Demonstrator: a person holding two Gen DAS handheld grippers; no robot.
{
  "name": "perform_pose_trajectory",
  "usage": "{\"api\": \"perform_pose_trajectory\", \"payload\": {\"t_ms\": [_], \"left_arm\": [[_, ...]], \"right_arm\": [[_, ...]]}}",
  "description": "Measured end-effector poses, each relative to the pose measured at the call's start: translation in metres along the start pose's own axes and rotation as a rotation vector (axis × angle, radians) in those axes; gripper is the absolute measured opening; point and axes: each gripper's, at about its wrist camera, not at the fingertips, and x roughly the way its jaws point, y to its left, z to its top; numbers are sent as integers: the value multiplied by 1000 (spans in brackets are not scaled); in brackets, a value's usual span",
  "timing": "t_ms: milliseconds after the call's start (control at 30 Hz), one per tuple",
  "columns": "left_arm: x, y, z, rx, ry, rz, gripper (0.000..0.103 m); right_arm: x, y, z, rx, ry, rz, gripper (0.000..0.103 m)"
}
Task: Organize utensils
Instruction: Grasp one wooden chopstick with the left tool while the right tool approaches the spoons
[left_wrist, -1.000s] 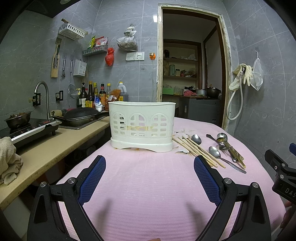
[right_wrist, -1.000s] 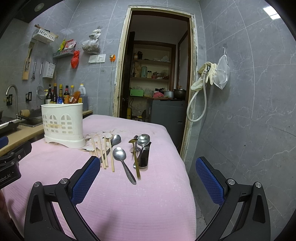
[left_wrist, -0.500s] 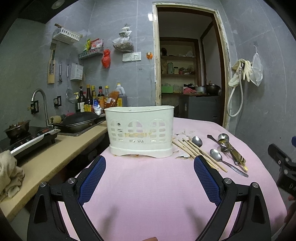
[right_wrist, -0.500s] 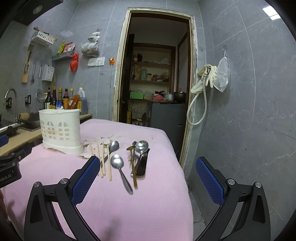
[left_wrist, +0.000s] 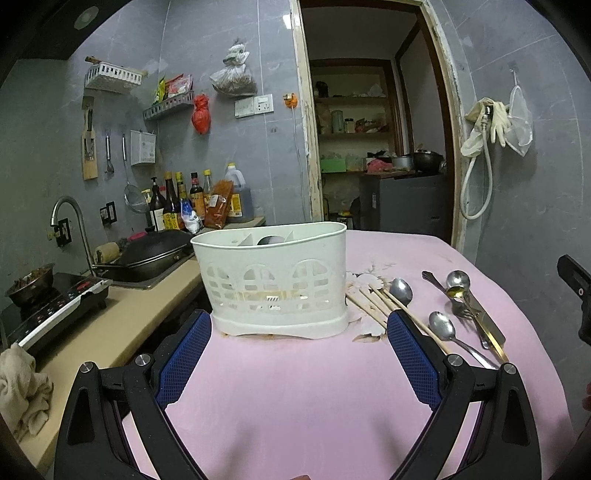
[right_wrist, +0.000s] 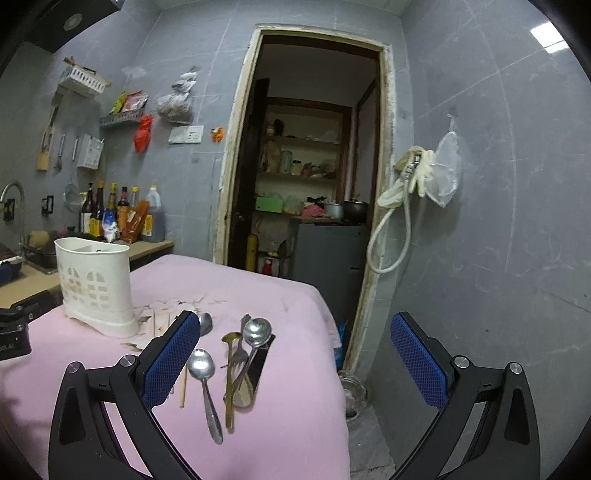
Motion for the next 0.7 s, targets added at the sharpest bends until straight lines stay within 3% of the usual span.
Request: {"api": "perform_pose_trajectory", "payload": {"t_ms": [333,700], "left_arm": [[43,-18,10,13,103,-25,93],[92,-39,14,55,299,-168,93]], "right_arm": [[60,-14,8,0,134,89,103],[115,-28,1,17,330,190,103]]}}
